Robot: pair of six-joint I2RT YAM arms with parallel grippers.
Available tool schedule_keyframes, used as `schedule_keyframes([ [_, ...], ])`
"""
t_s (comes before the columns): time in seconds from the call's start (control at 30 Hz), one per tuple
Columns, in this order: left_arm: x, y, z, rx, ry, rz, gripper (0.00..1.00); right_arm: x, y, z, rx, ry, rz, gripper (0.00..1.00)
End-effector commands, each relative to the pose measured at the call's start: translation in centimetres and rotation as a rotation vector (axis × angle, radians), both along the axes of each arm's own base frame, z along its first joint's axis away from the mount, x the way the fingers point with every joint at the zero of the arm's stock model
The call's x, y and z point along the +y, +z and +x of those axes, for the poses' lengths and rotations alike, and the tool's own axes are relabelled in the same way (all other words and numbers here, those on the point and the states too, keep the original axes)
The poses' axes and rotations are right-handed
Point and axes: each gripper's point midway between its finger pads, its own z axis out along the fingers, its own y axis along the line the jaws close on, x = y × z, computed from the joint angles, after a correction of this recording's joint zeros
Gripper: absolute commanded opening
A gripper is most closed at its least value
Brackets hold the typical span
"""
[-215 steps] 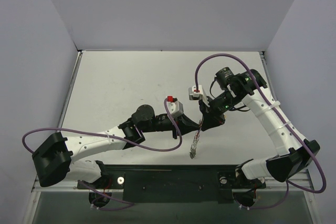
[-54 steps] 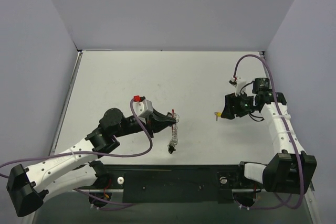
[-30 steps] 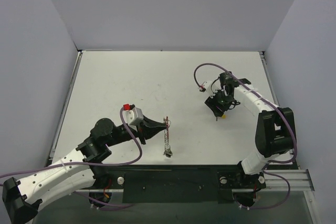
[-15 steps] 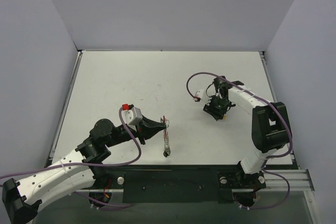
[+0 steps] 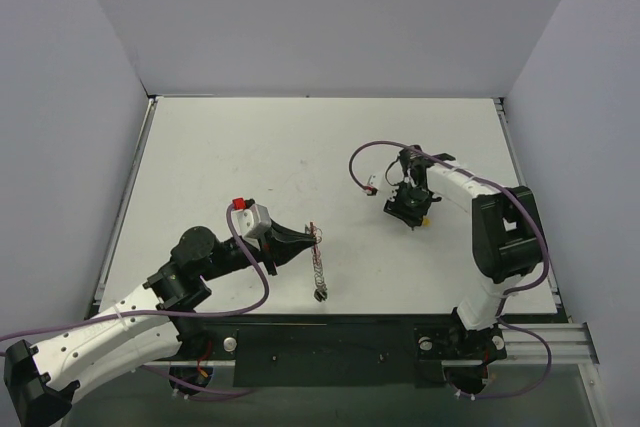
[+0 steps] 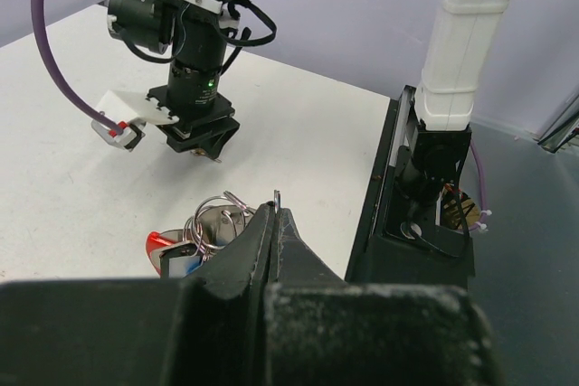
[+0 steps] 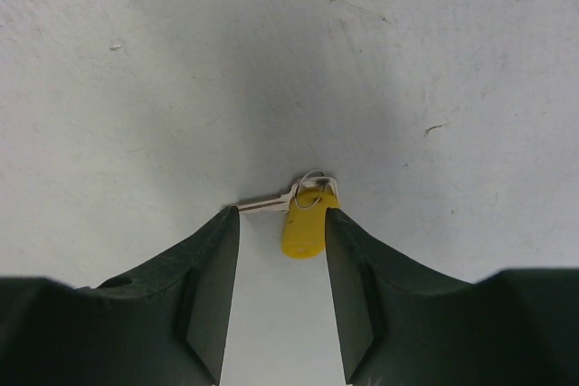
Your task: Put the keys on the keyring
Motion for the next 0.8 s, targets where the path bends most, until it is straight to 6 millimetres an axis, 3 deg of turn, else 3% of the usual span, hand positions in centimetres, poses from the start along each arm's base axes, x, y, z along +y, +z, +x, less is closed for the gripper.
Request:
schedule_keyframes([
  [0.0, 0.3, 2.1, 0.1, -0.029, 0.015, -0.057, 0.00, -0.1, 0.3, 0.6, -0.004, 0.001, -0.043, 0.39],
  [0.77, 0.3, 2.3, 0.1, -0.032, 0.015, -0.063, 0.00, -0.5, 0.3, 2.0, -0.045, -0.077, -0.065, 0.33],
])
